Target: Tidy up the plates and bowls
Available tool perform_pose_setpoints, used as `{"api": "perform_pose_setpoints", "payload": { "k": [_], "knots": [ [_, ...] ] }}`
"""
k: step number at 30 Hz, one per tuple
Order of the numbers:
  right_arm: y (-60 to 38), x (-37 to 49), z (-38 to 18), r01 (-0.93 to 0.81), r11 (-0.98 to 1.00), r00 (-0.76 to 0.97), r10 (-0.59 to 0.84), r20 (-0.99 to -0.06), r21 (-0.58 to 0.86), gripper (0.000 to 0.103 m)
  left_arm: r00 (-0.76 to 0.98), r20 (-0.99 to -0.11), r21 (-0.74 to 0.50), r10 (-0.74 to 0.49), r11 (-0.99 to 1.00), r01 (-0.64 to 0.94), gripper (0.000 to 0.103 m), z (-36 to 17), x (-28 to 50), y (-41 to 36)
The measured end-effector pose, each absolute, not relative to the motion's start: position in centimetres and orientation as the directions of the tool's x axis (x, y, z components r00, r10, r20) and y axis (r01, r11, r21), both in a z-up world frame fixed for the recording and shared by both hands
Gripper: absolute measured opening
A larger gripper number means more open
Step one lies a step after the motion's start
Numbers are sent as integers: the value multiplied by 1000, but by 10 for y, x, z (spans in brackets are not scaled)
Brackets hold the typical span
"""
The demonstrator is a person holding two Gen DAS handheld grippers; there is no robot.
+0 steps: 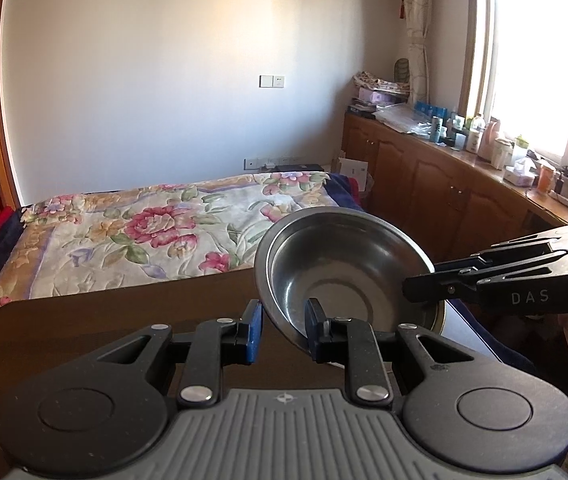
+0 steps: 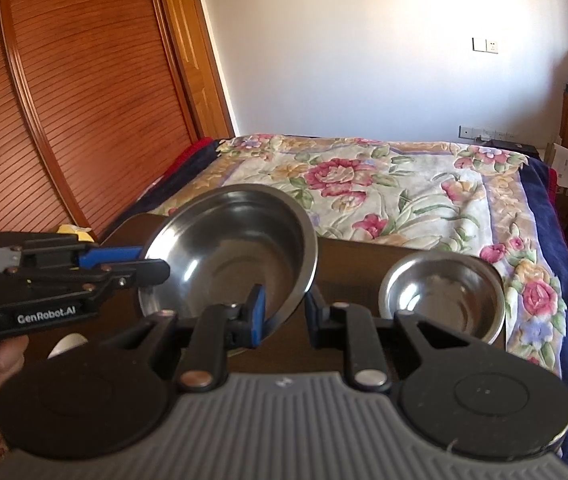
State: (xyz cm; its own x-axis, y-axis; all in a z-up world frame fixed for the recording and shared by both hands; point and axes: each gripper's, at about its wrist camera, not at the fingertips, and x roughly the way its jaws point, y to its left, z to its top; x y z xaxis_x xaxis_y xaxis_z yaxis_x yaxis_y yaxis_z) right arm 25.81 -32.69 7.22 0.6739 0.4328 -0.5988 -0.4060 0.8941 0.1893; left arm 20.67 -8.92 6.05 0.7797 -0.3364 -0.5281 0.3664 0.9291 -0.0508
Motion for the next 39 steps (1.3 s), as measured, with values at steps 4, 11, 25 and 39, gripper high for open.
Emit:
{"api": "perform_pose_setpoints", "payload": {
  "k": [4, 11, 25, 39],
  "knots": [
    [-327, 243, 70, -399, 898, 678, 424, -601, 184, 24, 776, -525, -47, -349, 923, 383, 25, 58, 190, -88],
    [-322, 218, 67, -402, 899, 677, 418, -606, 172, 24, 772, -523, -54, -361, 918, 392, 25, 49, 164, -82],
    [-315, 183, 46, -415, 890, 652, 435, -621, 188, 24, 763, -537, -57, -361, 917, 394, 25, 26, 126, -74],
    [-320, 162, 17, -404, 885, 624, 453, -636, 233, 24, 749, -560, -29, -355, 912, 410, 27, -2, 99, -74]
  ]
}}
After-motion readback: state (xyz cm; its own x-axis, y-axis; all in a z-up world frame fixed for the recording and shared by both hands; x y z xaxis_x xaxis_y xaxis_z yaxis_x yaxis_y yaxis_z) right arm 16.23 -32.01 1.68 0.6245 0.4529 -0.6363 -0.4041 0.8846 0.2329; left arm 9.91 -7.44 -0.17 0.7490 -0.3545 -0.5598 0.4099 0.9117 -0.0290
